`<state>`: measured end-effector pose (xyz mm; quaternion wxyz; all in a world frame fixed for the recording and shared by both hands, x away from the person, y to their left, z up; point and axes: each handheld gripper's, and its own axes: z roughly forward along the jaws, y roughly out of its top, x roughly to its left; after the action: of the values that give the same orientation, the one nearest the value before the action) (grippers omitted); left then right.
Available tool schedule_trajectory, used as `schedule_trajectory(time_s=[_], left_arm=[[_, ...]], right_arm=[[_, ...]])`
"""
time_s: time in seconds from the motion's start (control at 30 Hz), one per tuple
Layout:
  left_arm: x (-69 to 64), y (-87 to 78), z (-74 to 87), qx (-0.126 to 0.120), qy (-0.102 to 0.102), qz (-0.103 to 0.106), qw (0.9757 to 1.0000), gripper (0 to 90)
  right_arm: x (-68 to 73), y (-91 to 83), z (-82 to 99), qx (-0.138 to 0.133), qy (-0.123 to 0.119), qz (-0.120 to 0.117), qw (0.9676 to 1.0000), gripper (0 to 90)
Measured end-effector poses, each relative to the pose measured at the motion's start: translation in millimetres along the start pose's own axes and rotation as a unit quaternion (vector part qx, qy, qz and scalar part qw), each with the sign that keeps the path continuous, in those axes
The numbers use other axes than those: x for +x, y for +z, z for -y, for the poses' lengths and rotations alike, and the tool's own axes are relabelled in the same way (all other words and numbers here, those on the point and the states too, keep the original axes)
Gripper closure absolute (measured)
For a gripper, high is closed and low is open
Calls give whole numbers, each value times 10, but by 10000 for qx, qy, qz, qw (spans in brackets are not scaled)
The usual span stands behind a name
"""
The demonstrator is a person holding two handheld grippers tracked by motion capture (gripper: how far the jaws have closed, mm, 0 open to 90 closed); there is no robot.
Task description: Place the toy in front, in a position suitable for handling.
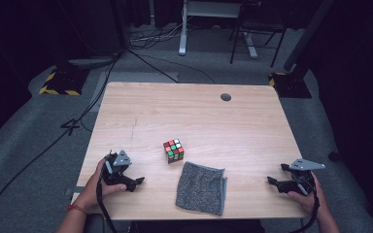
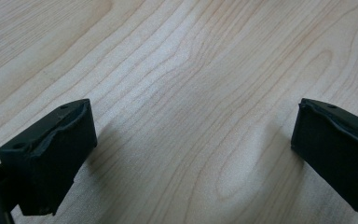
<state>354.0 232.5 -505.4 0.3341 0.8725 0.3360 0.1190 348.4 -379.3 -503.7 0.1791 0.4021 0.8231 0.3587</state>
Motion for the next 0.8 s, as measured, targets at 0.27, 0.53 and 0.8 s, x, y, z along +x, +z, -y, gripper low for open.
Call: schedule_trajectory(time_s=[0.27,0.53,0.8], left_arm=[[-3,-6,4,14,-20,-16,10000,6],[-3,-6,4,14,-21,-14,10000,5],[-6,-7,4,12,-32,-25,10000,6]], right_arm=[[-4,1,-2,7,-5,-25,10000,152],[-13,18,-43,111,-97,-83,9999,152],[32,39,-127,37,-318,-489,9983,183]])
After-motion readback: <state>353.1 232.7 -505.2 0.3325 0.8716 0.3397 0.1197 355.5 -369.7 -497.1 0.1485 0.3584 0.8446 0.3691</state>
